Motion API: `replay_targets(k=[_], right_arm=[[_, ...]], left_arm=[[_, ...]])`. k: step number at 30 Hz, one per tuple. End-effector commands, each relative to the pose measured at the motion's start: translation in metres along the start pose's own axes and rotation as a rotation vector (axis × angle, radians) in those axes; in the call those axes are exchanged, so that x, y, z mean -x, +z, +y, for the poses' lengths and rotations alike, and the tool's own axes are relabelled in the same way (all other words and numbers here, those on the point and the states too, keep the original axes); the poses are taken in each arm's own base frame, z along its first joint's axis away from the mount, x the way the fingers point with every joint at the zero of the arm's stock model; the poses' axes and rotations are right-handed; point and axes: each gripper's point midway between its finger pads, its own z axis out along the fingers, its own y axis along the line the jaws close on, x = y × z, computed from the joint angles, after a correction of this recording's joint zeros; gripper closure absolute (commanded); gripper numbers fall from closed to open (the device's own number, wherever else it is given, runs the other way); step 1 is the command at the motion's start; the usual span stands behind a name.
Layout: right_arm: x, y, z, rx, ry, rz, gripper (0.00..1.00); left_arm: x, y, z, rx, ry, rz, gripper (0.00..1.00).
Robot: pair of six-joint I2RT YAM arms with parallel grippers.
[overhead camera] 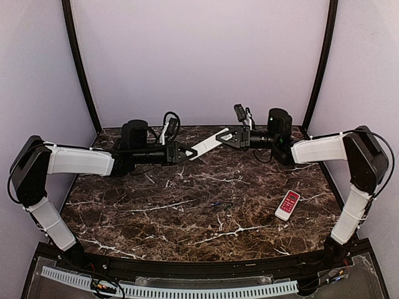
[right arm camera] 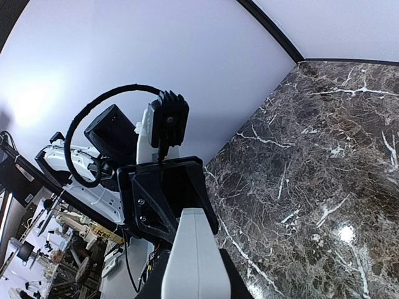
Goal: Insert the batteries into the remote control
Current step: Remove the battery cover from the remote control.
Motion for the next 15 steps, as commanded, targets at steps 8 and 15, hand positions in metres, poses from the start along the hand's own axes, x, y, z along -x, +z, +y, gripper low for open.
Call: replay_targets(k=[8,15], right_arm=[[0.009,-0.006,0.01,0.041,-0.025,-0.03,1.0],[0.01,-0.009,0.011,0.038,-0.023,-0.04,1.0]], left_arm=[[0.003,-0.001,-0.013,-0.06,0.029,-0.018,0.76],[0.003,0.0,-0.008,-0.032,0.023,-0.019,0.69]])
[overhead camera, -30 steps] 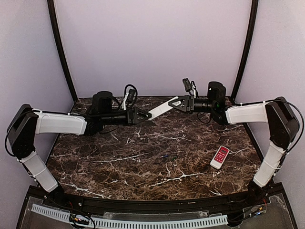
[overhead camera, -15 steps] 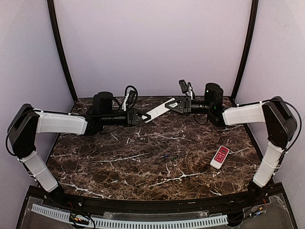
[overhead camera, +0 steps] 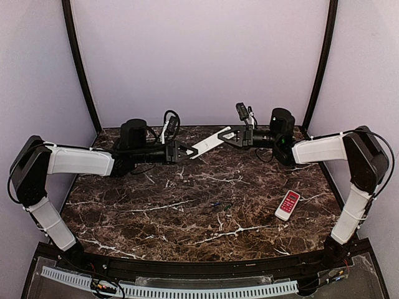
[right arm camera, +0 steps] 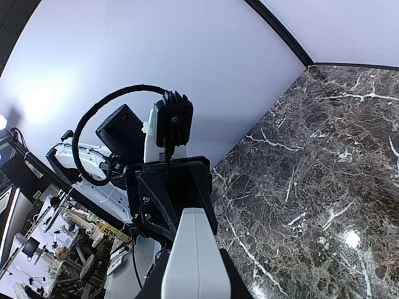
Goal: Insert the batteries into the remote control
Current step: Remove the battery cover from the remote control.
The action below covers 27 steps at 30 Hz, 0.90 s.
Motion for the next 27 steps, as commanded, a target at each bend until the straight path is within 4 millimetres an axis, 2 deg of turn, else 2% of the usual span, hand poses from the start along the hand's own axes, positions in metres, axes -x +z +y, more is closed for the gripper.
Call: replay_targets(k=[1,6,10,13,27], right_arm=[[0.006,-0.003,0.005,-0.006,-0.017,-0.036,1.0],[0.005,-0.004,0.003,-0.009,-0.014,-0.037,1.0],[0.006,-0.006,0.002,-0.015,-0.015,-0.041,1.0],[0.006,-0.008,0.001,-0.023,-0.017,-0.044,1.0],[0.007,-0.016,-0.005,-0.038,-0.009,-0.054,1.0]], left_arm=[[-0.001,0.001,0.006,0.038,0.001,-0.01,0.67],[-0.003,0.001,0.016,0.092,-0.011,-0.005,0.66],[-0.004,0.001,0.022,0.115,-0.019,-0.002,0.6],[-0.004,0.002,0.025,0.13,-0.023,0.001,0.59],[-0.005,0.004,0.029,0.137,-0.034,0.006,0.71]])
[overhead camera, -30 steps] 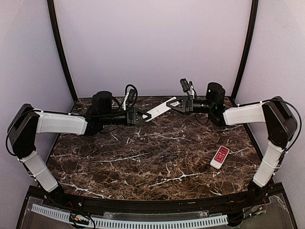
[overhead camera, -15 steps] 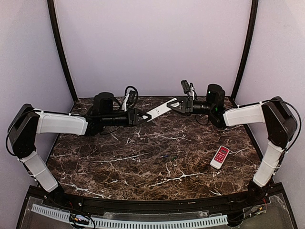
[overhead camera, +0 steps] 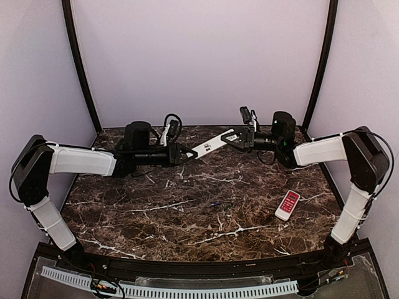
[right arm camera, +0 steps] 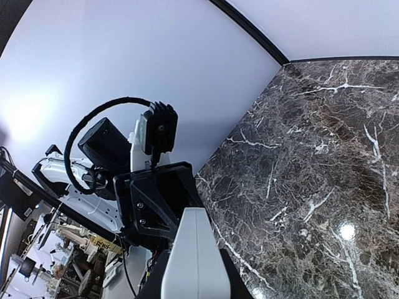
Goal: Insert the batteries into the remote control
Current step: Remove the battery cover from the remote control.
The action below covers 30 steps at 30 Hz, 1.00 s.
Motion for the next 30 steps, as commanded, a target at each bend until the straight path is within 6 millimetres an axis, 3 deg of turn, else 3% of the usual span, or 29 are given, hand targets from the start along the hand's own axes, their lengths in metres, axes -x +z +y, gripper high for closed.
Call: replay_targets(k=[1,7,13,18,21,23,24,25,26,30], right_arm=[[0.009,-0.007,0.016,0.03,-0.06,-0.024,1.0],[0.014,-0.012,0.013,0.011,-0.065,-0.037,1.0],[0.016,-0.016,0.008,-0.013,-0.067,-0.047,1.0],[0.02,-0.025,-0.009,-0.089,-0.046,-0.072,1.0],[0.022,-0.039,-0.03,-0.191,-0.016,-0.095,1.0],[0.023,-0.052,-0.042,-0.248,0.005,-0.114,1.0],[0.024,-0.059,-0.046,-0.272,0.009,-0.124,1.0],[0.024,-0.065,-0.049,-0.286,0.008,-0.131,1.0],[0.024,-0.07,-0.049,-0.295,0.006,-0.134,1.0],[0.025,-0.078,-0.04,-0.297,-0.013,-0.131,1.0]], left_arm=[[-0.001,0.003,0.005,0.021,-0.002,0.013,0.73],[0.0,0.003,0.003,0.016,0.003,0.014,0.76],[0.001,0.004,0.0,-0.002,0.006,0.016,0.97],[0.004,0.001,-0.017,-0.08,0.018,0.01,1.0],[0.003,-0.003,-0.022,-0.093,0.038,0.017,1.0],[0.002,-0.006,-0.007,0.018,0.062,0.038,1.0],[-0.005,-0.011,0.014,0.144,0.092,0.069,1.0],[-0.001,-0.014,0.02,0.203,0.115,0.074,1.0],[-0.009,-0.024,0.041,0.331,0.151,0.113,1.0],[-0.026,-0.051,0.082,0.604,0.223,0.243,0.99]])
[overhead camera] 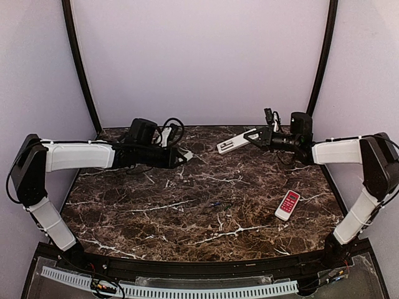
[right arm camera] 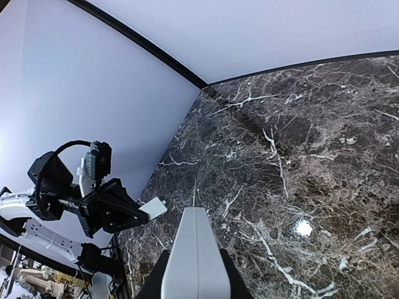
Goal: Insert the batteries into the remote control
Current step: Place the battery cover at the center of the board.
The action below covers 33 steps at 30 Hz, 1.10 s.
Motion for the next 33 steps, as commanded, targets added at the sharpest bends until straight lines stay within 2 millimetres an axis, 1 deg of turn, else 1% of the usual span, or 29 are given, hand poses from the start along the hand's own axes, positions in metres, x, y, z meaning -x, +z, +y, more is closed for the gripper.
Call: replay_targets(k=[1,3,4,5,6,7,8,9,10,11,14,17,18,19,20,21,22,23,25,26,27,28,29,31,32,33], right_arm=[[0.006,-0.012,0.016,0.007,-0.041,-0.009,1.0],[0.01,-0.013,0.034,0.054,-0.012,-0.01,1.0],[0.011,-0.013,0.045,0.082,0.005,-0.007,1.0],[0.014,-0.012,0.056,0.102,0.018,-0.002,1.0],[0.015,-0.011,0.069,0.12,0.027,0.004,1.0],[0.015,-0.009,0.081,0.132,0.033,0.008,1.0],[0.017,-0.008,0.094,0.151,0.033,0.012,1.0],[0.017,-0.007,0.105,0.171,0.039,0.019,1.0],[0.018,-0.006,0.115,0.196,0.048,0.027,1.0],[0.018,-0.006,0.124,0.223,0.056,0.035,1.0],[0.024,-0.008,0.146,0.281,0.096,0.042,1.0],[0.033,-0.01,0.172,0.35,0.13,0.04,1.0],[0.037,-0.011,0.18,0.368,0.132,0.038,1.0],[0.039,-0.012,0.187,0.384,0.137,0.036,1.0],[0.042,-0.014,0.192,0.398,0.142,0.033,1.0],[0.044,-0.015,0.196,0.409,0.146,0.032,1.0],[0.045,-0.017,0.2,0.422,0.144,0.03,1.0],[0.046,-0.019,0.204,0.432,0.14,0.028,1.0],[0.046,-0.022,0.206,0.437,0.136,0.021,1.0],[0.045,-0.023,0.205,0.434,0.143,0.017,1.0],[0.045,-0.025,0.205,0.44,0.151,0.014,1.0],[0.047,-0.028,0.208,0.462,0.139,0.008,1.0],[0.049,-0.029,0.212,0.474,0.123,0.0,1.0],[0.051,-0.028,0.214,0.472,0.109,0.006,1.0],[0.052,-0.03,0.217,0.481,0.098,0.01,1.0],[0.052,-0.031,0.218,0.488,0.092,0.01,1.0]], left_arm=[[-0.033,-0.031,0.056,0.36,0.13,0.181,0.99],[-0.047,-0.029,0.067,0.4,0.137,0.234,1.0],[-0.048,-0.03,0.071,0.428,0.146,0.243,1.0],[-0.056,-0.03,0.078,0.461,0.162,0.279,1.0],[-0.055,-0.03,0.083,0.513,0.189,0.283,1.0],[-0.064,-0.03,0.09,0.551,0.211,0.327,1.0],[-0.063,-0.03,0.093,0.605,0.244,0.329,1.0],[-0.071,-0.03,0.102,0.654,0.264,0.366,1.0],[-0.072,-0.028,0.101,0.661,0.273,0.375,1.0],[-0.077,-0.024,0.1,0.651,0.271,0.392,1.0],[-0.082,-0.011,0.089,0.59,0.281,0.393,1.0],[-0.083,0.002,0.067,0.472,0.274,0.384,1.0],[-0.076,0.007,0.06,0.439,0.264,0.345,1.0],[-0.082,0.013,0.05,0.367,0.245,0.35,1.0],[-0.077,0.018,0.043,0.33,0.224,0.315,1.0],[-0.081,0.022,0.035,0.273,0.206,0.319,1.0],[-0.078,0.026,0.029,0.239,0.191,0.296,1.0],[-0.08,0.029,0.023,0.198,0.175,0.301,1.0],[-0.081,0.034,0.017,0.159,0.153,0.296,1.0],[-0.08,0.036,0.015,0.147,0.144,0.285,1.0],[-0.083,0.037,0.016,0.139,0.136,0.289,1.0],[-0.081,0.038,0.011,0.113,0.13,0.279,1.0],[-0.084,0.039,0.011,0.104,0.126,0.282,1.0],[-0.087,0.039,0.006,0.07,0.111,0.283,1.0],[-0.085,0.04,0.0,0.039,0.101,0.27,1.0],[-0.09,0.04,0.0,0.029,0.09,0.278,1.0]])
